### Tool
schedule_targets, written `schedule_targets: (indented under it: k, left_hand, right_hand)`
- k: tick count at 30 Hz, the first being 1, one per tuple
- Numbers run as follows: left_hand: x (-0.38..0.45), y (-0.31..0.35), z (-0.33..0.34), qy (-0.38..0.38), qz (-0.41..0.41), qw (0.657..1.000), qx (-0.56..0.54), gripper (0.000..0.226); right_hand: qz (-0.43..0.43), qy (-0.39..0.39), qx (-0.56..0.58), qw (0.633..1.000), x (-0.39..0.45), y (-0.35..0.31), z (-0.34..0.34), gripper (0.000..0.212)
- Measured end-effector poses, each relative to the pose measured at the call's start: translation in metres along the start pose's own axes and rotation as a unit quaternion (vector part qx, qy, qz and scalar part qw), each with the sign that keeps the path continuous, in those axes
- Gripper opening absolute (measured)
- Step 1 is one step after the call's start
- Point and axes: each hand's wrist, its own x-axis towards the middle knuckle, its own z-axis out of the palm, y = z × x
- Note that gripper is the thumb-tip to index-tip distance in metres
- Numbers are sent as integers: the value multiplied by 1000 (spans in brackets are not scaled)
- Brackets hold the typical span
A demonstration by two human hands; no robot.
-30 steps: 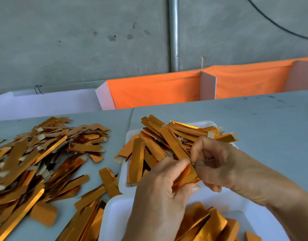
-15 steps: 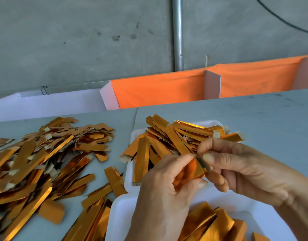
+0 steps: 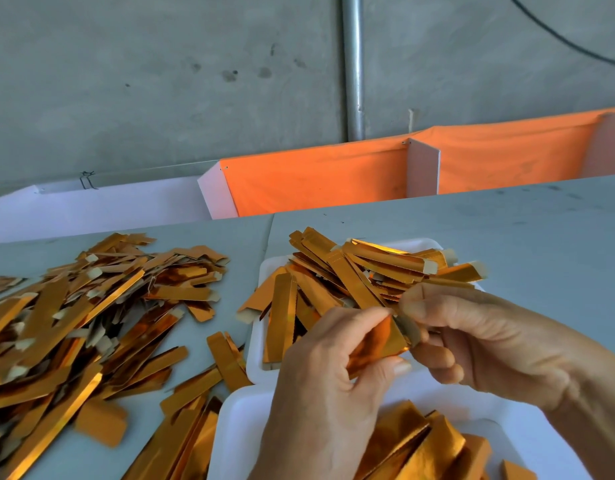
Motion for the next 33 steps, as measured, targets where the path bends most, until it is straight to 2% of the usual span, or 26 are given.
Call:
schedule_targets:
  k: [9,15,17,21,28,33]
  left_hand:
    - [-2,-3,3,-22,-17,999,30,44]
    - [-2,-4,2,-10,-23,999,22,44]
    - [-2,-5,2,-1,-25,999,21,44]
    - [-2,-7,1,13,-29,999,20,44]
    - [-2,-4,0,6,-14,999,44,45]
    - [-2,-2,-1,3,2,997,71,50]
  right_hand:
    - [15,21,-93,995,-1,-2,3,7]
    - [-12,27,-97,995,-2,-4,3,6]
    - [-19,26,-92,995,-3,-4,4,12]
    - [-28,23,-66,997,-4,-6,8,2]
    - [-27,34,-90,995,-8,-8,11,21]
    - [-29,55,-120,991,-7,-7,15,25]
